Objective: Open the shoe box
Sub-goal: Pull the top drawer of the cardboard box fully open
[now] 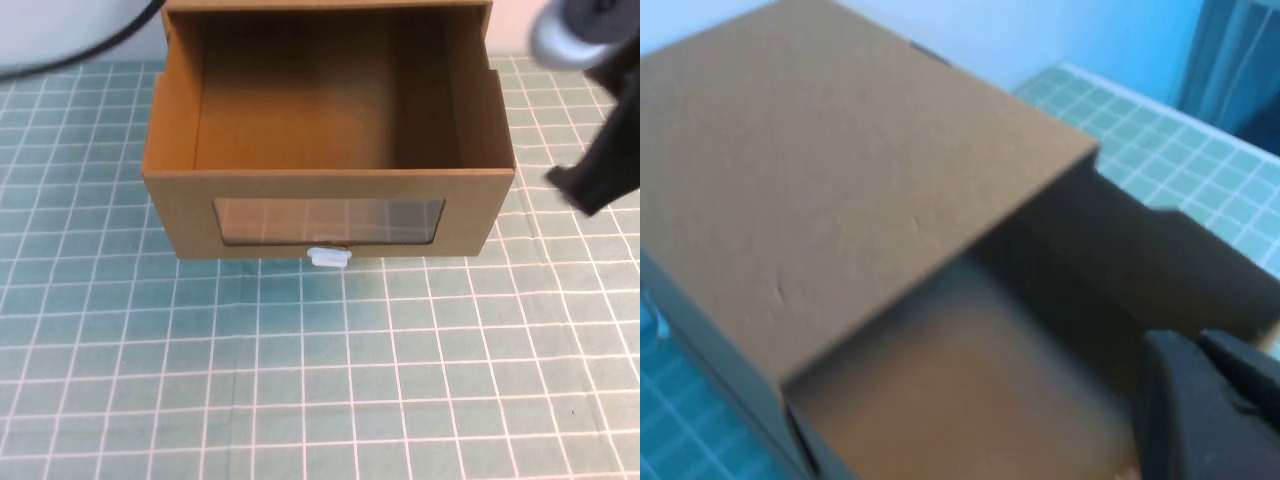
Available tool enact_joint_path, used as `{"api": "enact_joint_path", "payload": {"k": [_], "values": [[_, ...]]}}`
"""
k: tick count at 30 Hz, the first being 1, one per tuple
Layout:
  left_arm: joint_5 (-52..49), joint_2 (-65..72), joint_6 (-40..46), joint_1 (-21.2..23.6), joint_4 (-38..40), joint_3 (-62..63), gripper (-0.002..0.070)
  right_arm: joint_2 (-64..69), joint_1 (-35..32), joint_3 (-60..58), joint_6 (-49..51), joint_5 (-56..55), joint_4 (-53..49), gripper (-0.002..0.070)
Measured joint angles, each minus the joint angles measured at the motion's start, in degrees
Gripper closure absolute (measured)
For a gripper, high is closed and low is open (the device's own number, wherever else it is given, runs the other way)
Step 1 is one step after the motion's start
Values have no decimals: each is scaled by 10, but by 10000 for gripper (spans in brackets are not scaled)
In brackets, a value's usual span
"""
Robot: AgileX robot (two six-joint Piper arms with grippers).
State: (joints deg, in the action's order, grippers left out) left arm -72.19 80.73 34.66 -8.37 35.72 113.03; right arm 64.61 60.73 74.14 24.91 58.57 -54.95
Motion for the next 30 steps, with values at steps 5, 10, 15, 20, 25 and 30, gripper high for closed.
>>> {"api": "enact_joint_path", "payload": {"k": [5, 10, 15, 20, 25, 30], "values": [[9, -120, 0, 3, -9, -142, 680, -39, -124, -31, -20, -48, 87, 688], [85, -264, -8, 3, -45, -309, 680, -96, -293, -126, -49, -161, 182, 689], [145, -386, -60, 3, -137, -468, 680, -136, -409, -237, -219, -251, 420, 689], [165, -501, -117, 3, -189, -587, 680, -162, -435, -309, -454, -273, 675, 689], [236, -600, -165, 3, -203, -678, 680, -164, -435, -368, -608, -342, 849, 689], [303, -650, -175, 3, -203, -706, 680, -164, -435, -377, -627, -412, 887, 689]]}}
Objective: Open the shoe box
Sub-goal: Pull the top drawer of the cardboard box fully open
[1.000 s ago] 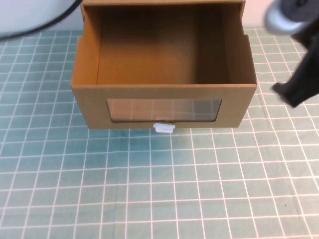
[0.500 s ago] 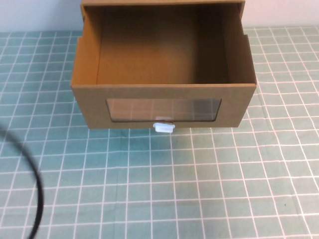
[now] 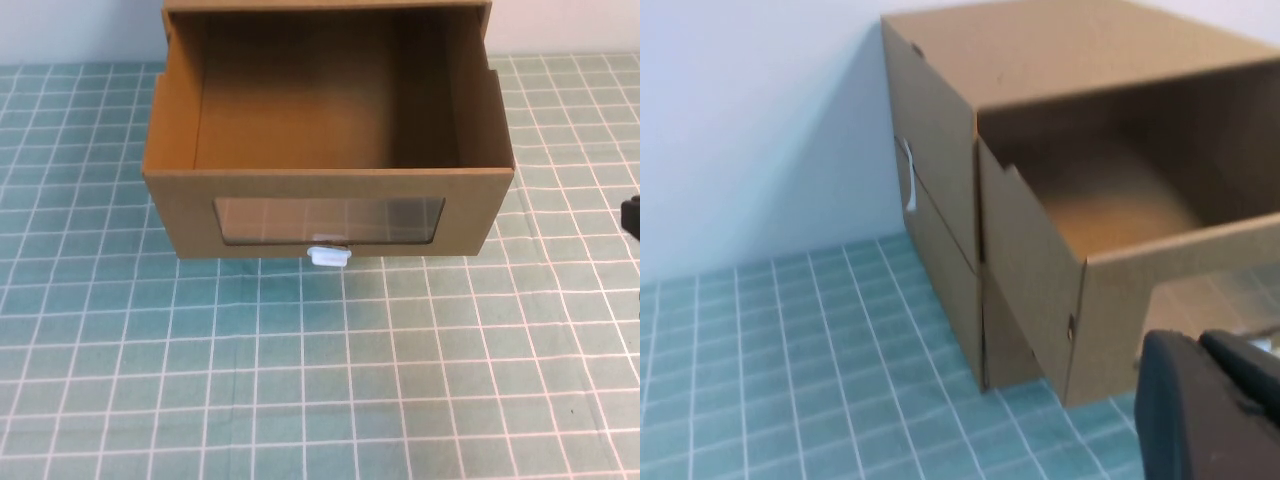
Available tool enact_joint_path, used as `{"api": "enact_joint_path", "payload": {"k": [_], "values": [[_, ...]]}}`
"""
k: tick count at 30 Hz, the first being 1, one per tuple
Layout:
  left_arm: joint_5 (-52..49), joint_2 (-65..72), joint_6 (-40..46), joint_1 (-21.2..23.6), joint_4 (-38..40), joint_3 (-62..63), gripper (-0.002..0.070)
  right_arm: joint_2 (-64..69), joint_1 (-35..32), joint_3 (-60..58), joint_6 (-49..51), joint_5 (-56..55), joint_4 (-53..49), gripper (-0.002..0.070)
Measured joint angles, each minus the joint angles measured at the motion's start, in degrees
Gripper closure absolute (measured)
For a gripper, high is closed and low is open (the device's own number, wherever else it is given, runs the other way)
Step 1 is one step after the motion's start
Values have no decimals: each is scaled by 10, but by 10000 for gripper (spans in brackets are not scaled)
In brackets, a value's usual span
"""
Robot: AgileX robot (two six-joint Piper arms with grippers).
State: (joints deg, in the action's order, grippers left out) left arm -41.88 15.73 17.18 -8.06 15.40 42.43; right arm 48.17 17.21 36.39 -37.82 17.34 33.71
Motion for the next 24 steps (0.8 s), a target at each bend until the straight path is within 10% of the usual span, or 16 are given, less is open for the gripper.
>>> {"api": "enact_joint_path", "payload": {"k": [24], "values": [[18, -3, -1, 0, 1, -5, 680, 75, 0, 0, -4, 36, 10, 689]]}}
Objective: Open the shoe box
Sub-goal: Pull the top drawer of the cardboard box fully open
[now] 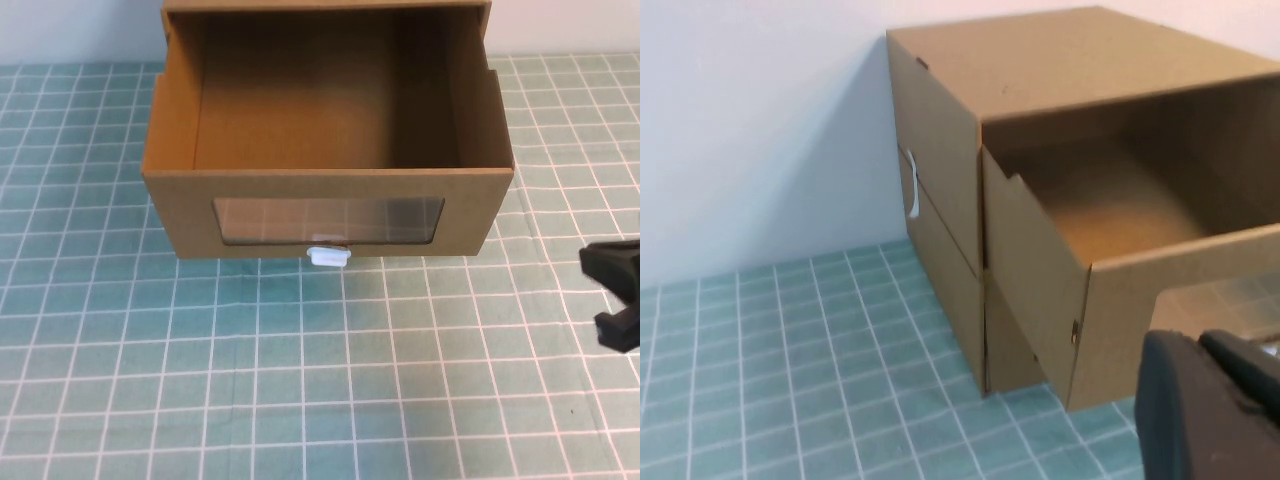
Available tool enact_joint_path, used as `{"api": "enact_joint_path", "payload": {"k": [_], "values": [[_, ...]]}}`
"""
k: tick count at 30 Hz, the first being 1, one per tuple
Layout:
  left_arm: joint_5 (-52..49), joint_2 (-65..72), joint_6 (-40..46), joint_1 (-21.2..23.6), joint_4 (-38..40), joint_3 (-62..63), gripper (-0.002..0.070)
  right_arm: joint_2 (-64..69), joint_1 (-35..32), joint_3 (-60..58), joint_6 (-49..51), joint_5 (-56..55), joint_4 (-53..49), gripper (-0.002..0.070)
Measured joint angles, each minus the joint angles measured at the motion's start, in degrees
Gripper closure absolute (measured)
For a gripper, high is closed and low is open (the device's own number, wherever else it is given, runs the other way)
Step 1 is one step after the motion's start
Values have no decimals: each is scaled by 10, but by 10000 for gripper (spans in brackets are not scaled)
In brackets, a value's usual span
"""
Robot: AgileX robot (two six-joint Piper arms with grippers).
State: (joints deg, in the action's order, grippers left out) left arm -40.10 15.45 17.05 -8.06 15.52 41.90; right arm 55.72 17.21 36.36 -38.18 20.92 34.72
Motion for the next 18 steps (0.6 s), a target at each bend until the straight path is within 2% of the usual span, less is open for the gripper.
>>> {"api": "enact_joint_path", "payload": {"k": [5, 13, 18], "values": [[23, -1, 0, 0, 0, -45, 680, 44, 0, 0, 0, 7, 0, 690], [54, -57, 0, 0, -21, -194, 680, 130, 0, -1, 0, 8, 7, 689], [64, -102, 0, 0, -26, -292, 680, 126, 0, -8, 0, 31, 13, 689]]}}
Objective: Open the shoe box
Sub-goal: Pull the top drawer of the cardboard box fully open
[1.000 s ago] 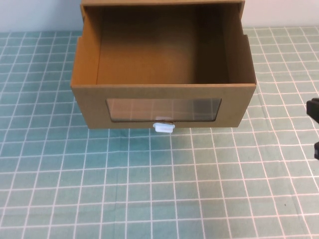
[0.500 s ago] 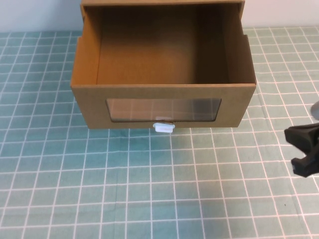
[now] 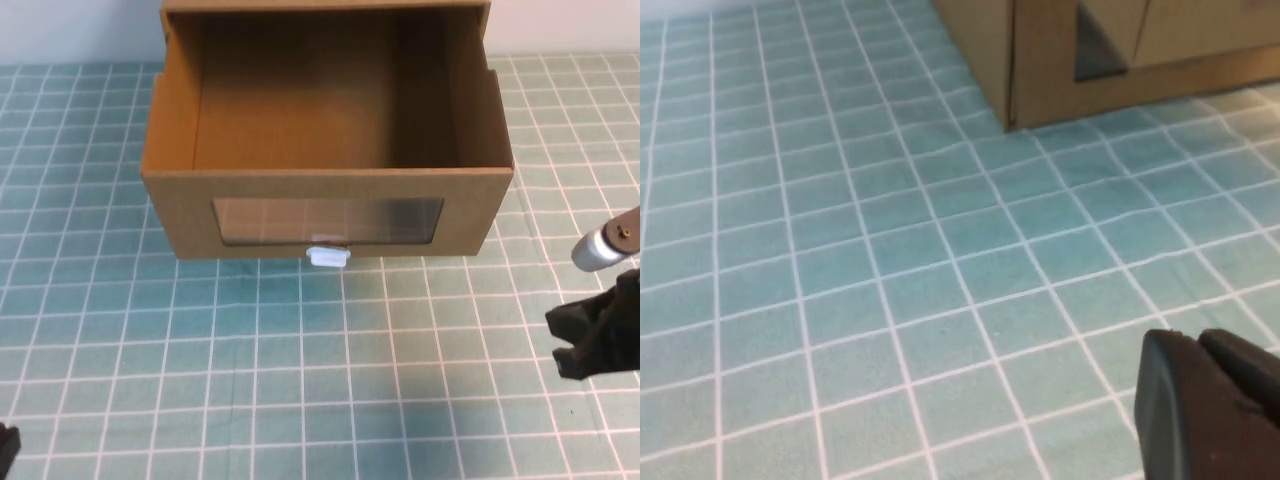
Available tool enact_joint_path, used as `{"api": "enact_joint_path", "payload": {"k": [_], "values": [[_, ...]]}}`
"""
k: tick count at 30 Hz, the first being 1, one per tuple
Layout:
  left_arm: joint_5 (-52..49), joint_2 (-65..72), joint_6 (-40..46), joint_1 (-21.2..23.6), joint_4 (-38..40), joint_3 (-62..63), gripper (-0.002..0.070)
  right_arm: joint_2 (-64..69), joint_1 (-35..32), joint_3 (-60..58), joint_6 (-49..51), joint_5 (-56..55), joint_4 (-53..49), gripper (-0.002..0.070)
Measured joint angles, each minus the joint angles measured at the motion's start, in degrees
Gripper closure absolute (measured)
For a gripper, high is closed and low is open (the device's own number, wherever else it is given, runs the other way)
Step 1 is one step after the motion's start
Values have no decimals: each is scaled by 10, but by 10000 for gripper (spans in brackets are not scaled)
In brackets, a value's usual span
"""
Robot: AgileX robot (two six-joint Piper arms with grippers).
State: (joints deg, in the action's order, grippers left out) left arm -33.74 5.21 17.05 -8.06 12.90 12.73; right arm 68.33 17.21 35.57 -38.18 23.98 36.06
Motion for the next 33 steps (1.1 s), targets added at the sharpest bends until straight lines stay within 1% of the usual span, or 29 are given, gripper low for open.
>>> {"api": "enact_joint_path", "payload": {"k": [3, 7, 13, 16, 22, 25, 29, 33], "values": [[34, -30, 0, 1, -1, -42, 680, -30, 0, 0, 0, 28, 0, 689], [62, -55, 0, 15, -4, -64, 680, -93, 0, 0, 0, 63, 1, 689], [88, -58, 0, 20, -7, -132, 680, -204, 0, -23, 0, 73, 13, 689], [100, -58, 0, 21, -10, -141, 680, -272, 0, -66, 0, 71, 43, 689], [105, -58, 0, 21, -10, -142, 680, -417, 0, -183, 0, 69, 142, 689], [105, -58, 0, 21, -11, -142, 680, -501, 0, -238, 0, 81, 164, 689], [106, -58, 0, 21, -11, -142, 680, -611, -23, -255, 0, 171, 166, 689], [106, -58, 0, 21, -11, -142, 680, -673, -50, -255, 0, 266, 171, 689]]}}
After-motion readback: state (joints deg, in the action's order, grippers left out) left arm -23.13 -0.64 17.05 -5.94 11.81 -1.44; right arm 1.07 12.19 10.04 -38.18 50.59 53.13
